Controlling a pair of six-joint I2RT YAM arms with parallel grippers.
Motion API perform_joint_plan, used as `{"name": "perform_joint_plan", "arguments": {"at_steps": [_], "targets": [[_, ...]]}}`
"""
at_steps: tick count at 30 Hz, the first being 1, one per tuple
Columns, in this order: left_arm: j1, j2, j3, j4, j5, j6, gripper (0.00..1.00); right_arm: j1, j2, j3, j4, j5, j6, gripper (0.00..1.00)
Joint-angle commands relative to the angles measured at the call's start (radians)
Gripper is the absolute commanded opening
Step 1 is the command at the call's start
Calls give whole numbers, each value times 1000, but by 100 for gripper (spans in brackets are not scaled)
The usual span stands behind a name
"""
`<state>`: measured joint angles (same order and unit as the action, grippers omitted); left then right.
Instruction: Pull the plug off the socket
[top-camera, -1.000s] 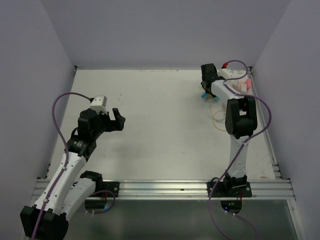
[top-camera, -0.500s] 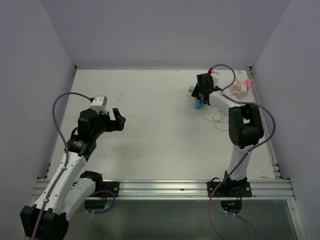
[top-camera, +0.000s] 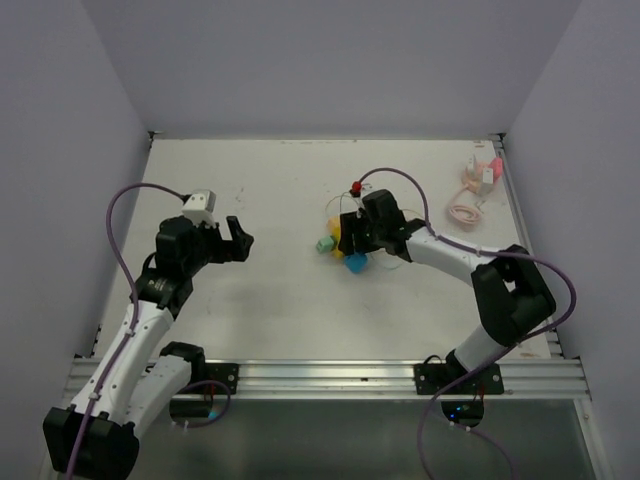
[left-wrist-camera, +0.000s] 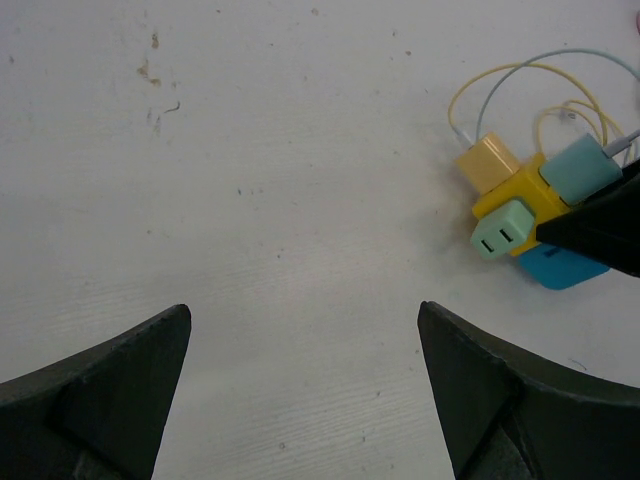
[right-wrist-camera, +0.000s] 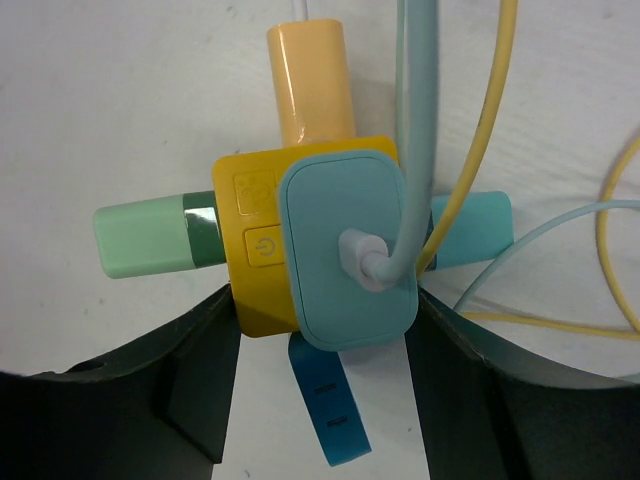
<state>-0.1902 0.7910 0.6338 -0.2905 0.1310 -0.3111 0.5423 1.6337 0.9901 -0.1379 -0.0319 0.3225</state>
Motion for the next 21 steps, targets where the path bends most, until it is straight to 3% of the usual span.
{"name": "perform_joint_plan", "arguments": {"at_steps": [1, 3, 4, 7, 12, 16, 21], "targets": [[9, 17, 0, 70, 56, 7, 99, 50, -89, -36, 8, -120, -60, 53], [9, 28, 0, 71, 78, 9, 100, 71, -130, -45, -15, -122, -69, 66], [9, 36, -2, 73, 85, 10, 100, 74, -141, -50, -22, -129, -68, 83], [9, 54, -3, 74, 108, 12, 100, 77, -199, -54, -45, -158, -60, 99], [9, 70, -6, 86, 160, 20, 100, 79, -314, -56, -94, -138, -43, 99], [-3, 77, -17, 99, 203, 20, 100, 79, -422, -71, -132, -27, -36, 99], [-78, 73, -14, 100, 206, 3, 100, 79, -567, -117, -160, 29, -20, 98]]}}
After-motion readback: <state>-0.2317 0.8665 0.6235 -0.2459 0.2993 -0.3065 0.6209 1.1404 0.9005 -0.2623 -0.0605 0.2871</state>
